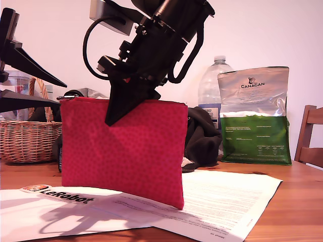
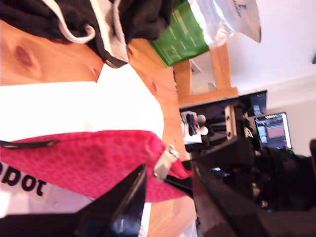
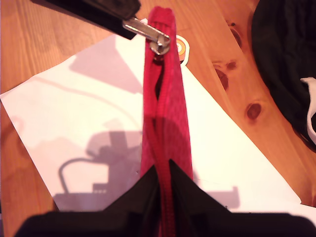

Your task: Close the zipper in the zip bag in front of you

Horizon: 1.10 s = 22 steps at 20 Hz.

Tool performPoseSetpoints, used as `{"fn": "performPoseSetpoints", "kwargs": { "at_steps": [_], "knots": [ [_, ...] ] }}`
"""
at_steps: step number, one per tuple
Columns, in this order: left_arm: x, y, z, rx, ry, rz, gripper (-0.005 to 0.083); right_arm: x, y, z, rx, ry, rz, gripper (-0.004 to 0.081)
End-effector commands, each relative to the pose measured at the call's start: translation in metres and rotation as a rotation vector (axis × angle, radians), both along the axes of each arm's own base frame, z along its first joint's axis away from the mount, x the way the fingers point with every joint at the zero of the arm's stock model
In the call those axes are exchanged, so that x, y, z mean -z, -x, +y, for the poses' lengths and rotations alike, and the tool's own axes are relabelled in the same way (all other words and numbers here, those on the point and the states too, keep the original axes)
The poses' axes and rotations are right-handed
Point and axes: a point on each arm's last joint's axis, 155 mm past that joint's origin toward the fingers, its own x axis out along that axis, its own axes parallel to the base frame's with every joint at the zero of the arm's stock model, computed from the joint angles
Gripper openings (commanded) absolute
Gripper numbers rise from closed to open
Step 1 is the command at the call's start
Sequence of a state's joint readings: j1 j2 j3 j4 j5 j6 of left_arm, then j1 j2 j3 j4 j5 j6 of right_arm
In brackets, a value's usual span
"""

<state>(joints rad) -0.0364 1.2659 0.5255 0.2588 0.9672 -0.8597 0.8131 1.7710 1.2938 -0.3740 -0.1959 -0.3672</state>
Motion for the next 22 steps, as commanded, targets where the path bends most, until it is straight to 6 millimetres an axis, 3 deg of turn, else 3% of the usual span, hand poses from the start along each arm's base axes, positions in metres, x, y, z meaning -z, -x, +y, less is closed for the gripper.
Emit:
{"fn": "performPoseSetpoints", "kwargs": {
  "at_steps": [1,16,22],
  "knots": [
    [0.0025,-0.0028,0.0010,-0.005,0.002,0.005,0.0226,0.0043,0.0010,0.0017,-0.008,-0.001,-0.001,-0.0010],
    [0.0111,-0.0067,0.0006,-0.008,-0.001,0.022,0.0213,0.0042,0.0009,0.0018,-0.009,-0.001,-0.003,-0.0010],
    [0.0026,-0.0126,0.0001,-0.006,0.003,-0.012,0.0181,0.0044,0.0010,0.0016,-0.009,0.000,-0.002,-0.0010]
  ]
}}
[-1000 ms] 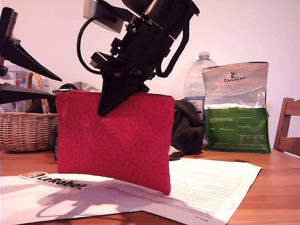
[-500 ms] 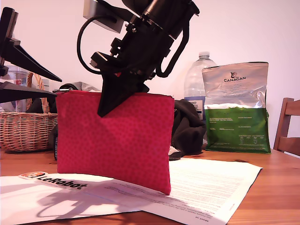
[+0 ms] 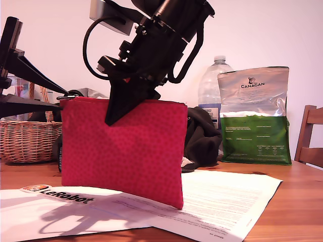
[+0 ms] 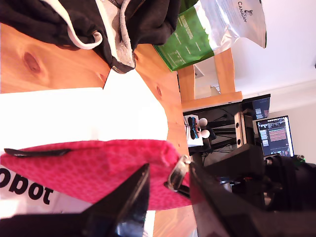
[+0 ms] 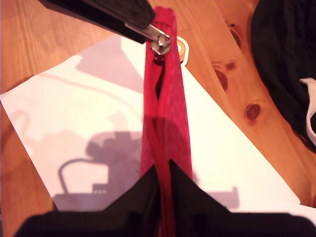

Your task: Close the zipper in the zip bag in front of you

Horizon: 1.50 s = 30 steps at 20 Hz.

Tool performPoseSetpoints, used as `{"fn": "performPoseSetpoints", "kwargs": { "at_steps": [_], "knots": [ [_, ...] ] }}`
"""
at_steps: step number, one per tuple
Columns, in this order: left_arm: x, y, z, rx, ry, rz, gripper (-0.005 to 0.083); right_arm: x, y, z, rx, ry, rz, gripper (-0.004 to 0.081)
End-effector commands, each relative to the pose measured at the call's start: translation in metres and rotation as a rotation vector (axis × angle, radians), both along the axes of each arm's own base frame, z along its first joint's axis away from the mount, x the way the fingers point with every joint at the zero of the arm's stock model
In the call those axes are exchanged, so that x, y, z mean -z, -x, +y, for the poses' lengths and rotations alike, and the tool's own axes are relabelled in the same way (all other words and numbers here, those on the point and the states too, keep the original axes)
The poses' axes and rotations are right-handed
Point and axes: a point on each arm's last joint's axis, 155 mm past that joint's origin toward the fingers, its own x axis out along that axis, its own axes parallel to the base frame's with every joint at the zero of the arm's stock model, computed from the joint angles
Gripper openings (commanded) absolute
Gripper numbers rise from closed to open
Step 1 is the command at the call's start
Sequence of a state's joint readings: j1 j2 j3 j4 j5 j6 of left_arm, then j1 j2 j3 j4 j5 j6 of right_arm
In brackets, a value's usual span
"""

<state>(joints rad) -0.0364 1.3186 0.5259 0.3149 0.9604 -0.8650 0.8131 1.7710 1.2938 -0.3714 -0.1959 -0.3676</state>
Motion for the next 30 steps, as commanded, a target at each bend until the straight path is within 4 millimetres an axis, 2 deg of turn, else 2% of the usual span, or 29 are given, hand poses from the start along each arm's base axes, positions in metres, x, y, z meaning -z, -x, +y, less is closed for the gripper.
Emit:
{"fn": "performPoseSetpoints", "kwargs": {
  "at_steps": [1,9,17,21,26,30],
  "knots": [
    [-0.006,-0.005,0.000,0.002,0.004,-0.015,0.0156,0.005,0.001,0.001,-0.009,0.002,0.000,-0.0010],
    [-0.008,0.000,-0.006,0.032,0.013,-0.017,-0.0019,0.005,0.001,0.001,-0.009,0.002,0.000,-0.0010],
    [-0.026,-0.003,-0.011,0.071,0.018,-0.078,-0.0020,0.005,0.001,0.001,-0.008,0.003,0.000,-0.0010],
    [-0.028,0.003,-0.028,0.128,-0.009,-0.105,-0.0020,0.005,0.001,0.001,-0.008,0.003,0.000,-0.0010],
    [-0.027,0.009,-0.053,0.192,-0.121,-0.155,-0.0020,0.009,0.000,-0.005,0.010,0.033,0.000,-0.0010],
    [-0.022,0.007,-0.047,0.202,-0.314,-0.188,-0.0019,0.015,-0.002,-0.016,0.033,0.069,0.016,-0.0010]
  ]
}}
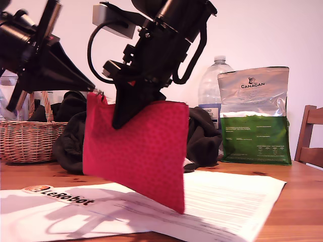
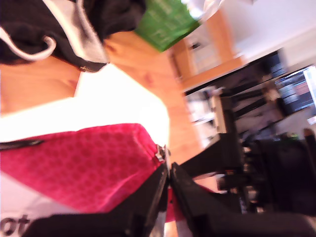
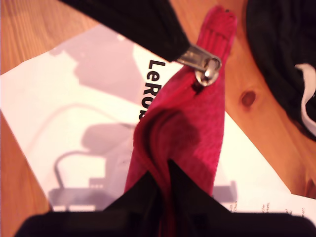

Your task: Close the zipper in the zip bag in front of you

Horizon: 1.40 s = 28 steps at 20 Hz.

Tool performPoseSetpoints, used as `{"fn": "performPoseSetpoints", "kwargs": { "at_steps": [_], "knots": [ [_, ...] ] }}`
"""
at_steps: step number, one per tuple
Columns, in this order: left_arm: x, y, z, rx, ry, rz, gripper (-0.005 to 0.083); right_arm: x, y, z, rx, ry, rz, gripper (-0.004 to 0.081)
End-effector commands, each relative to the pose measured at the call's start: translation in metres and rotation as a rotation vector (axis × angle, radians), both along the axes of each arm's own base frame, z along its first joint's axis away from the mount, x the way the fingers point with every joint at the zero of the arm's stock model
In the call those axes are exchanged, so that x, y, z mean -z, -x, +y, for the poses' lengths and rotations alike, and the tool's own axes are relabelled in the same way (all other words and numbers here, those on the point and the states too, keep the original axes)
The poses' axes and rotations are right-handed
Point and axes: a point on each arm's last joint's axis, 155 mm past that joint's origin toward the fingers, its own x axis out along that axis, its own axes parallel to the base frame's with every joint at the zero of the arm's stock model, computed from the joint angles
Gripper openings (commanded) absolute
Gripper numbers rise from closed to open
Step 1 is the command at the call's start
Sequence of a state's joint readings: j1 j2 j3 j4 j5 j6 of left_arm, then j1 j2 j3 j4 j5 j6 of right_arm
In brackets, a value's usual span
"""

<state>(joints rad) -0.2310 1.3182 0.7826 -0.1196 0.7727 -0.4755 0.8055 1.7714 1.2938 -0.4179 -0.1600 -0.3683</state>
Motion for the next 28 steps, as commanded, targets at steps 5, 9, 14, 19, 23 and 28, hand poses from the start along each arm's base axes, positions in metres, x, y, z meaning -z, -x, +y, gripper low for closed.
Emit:
{"fn": "performPoseSetpoints", "kwargs": {
  "at_steps": [5,9,14,19,23,28],
  "knots": [
    [-0.004,0.006,0.014,0.060,-0.281,-0.095,-0.0019,0.007,-0.007,-0.010,0.025,0.022,0.002,-0.0010],
    [-0.007,0.016,-0.007,0.128,-0.351,-0.155,-0.0019,0.006,-0.008,-0.009,0.026,0.016,-0.002,-0.0010],
    [0.001,0.033,-0.030,0.188,-0.481,-0.219,-0.0019,0.007,-0.009,-0.010,0.028,0.018,-0.001,-0.0010],
    [0.009,0.027,-0.014,0.143,-0.625,-0.242,-0.0019,0.007,-0.009,-0.011,0.029,0.019,0.001,-0.0010],
    [0.011,0.012,0.007,0.049,-0.711,-0.252,-0.0019,0.008,-0.008,-0.011,0.030,0.023,0.007,-0.0010],
    [0.010,0.007,0.012,0.015,-0.730,-0.258,-0.0019,0.006,-0.007,-0.011,0.036,0.020,0.012,-0.0010]
  ]
}}
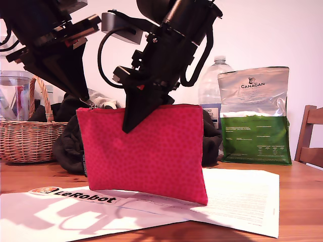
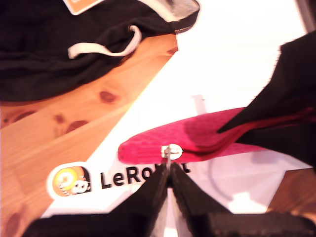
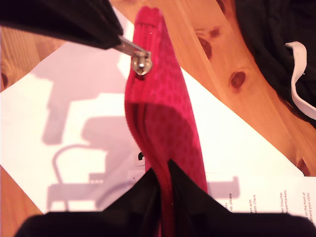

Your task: Close the zipper in the zip bag in front of you

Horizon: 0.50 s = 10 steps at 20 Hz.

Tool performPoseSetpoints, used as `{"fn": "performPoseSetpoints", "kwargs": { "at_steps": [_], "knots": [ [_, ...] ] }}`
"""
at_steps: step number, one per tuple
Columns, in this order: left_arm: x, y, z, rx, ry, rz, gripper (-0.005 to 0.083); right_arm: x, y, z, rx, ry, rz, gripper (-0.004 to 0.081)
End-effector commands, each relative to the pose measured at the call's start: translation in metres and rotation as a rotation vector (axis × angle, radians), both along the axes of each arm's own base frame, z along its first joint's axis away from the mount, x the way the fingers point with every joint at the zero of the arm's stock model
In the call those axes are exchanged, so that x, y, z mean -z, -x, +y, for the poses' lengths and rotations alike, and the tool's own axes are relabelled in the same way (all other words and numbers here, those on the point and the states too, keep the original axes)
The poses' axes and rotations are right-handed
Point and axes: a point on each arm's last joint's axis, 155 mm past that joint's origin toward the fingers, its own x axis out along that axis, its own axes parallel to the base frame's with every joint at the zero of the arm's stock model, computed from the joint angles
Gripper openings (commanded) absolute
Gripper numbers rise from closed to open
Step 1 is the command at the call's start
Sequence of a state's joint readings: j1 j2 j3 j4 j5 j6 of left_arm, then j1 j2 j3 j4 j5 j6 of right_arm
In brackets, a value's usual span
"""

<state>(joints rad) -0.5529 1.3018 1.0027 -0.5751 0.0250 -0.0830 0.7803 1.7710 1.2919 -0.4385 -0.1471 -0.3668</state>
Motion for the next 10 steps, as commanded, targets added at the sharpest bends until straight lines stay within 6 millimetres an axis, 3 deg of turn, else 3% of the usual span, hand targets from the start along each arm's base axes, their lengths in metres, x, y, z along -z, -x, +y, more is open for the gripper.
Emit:
{"fn": "performPoseSetpoints", "kwargs": {
  "at_steps": [1,10],
  "knots": [
    [-0.004,0.000,-0.002,0.001,0.006,-0.013,-0.0019,0.001,0.000,0.002,0.000,-0.003,0.004,-0.0010],
    [-0.007,0.025,-0.041,0.139,0.036,-0.015,-0.0020,0.001,0.002,0.002,-0.005,-0.007,0.009,-0.0010]
  ]
}}
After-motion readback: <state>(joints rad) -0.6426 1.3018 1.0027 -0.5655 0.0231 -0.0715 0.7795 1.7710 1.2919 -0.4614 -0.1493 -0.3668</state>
